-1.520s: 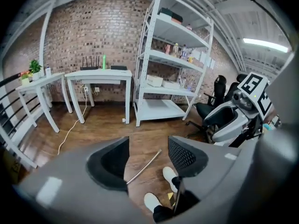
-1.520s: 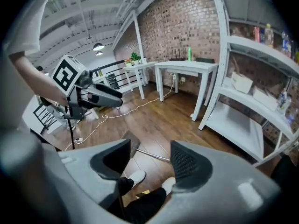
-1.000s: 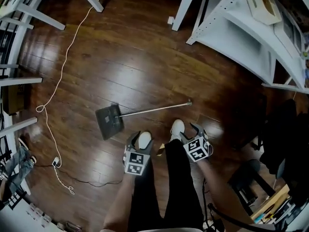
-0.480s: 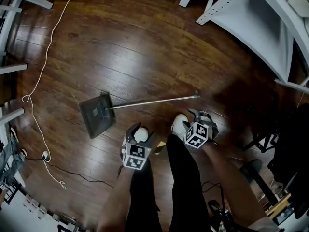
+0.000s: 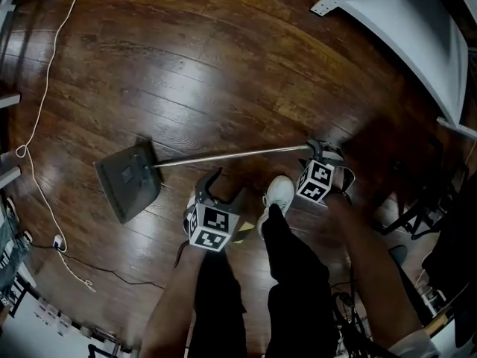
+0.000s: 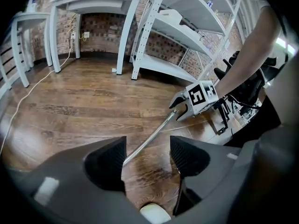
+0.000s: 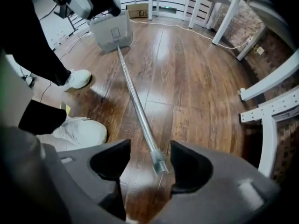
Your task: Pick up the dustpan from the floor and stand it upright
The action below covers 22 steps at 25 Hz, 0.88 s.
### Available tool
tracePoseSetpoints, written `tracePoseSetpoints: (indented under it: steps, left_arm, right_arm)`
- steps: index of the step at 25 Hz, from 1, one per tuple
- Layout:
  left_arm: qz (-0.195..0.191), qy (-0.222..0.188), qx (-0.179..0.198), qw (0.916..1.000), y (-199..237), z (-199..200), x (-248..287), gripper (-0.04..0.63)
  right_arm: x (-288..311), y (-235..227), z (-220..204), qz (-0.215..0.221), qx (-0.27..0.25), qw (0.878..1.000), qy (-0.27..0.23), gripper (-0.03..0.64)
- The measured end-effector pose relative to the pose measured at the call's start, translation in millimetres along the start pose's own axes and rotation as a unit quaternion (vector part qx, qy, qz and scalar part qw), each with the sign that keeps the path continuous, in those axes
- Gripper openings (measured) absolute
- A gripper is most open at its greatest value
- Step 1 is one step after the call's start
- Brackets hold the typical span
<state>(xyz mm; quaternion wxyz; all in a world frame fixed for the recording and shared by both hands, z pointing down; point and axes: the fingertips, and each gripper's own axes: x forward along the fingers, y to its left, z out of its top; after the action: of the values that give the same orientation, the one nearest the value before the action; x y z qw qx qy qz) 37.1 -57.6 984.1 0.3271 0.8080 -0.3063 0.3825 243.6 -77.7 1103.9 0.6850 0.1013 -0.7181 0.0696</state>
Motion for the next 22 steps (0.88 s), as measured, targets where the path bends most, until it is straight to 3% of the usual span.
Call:
tracePoseSetpoints:
  steps: [9,11,13,22]
  left_arm:
    - [-0.001,0.006,0.016,0.9998,11,-4,24,0.311]
    - [0.0,0.004,0.013,0.9999,13,-2,25,0.311]
    - [-0.001,0.0,0.009,1.0,14,0,22,0.31]
    - [-0.006,-0.021,-0.016,0.9996,-10,24,-28,0.305]
  right_arm:
    - [50,-1,-11,0.014,-0.136,0.989,0.058,0.254]
    - [52,4,-13,0.027,-0.154,0.985,0.07,0.169]
    - [50,9,-13,0.036,-0.155,0.985,0.073,0.094]
    - [-22,20,-4,0.038,-0.129,0.989,0.067,0.091]
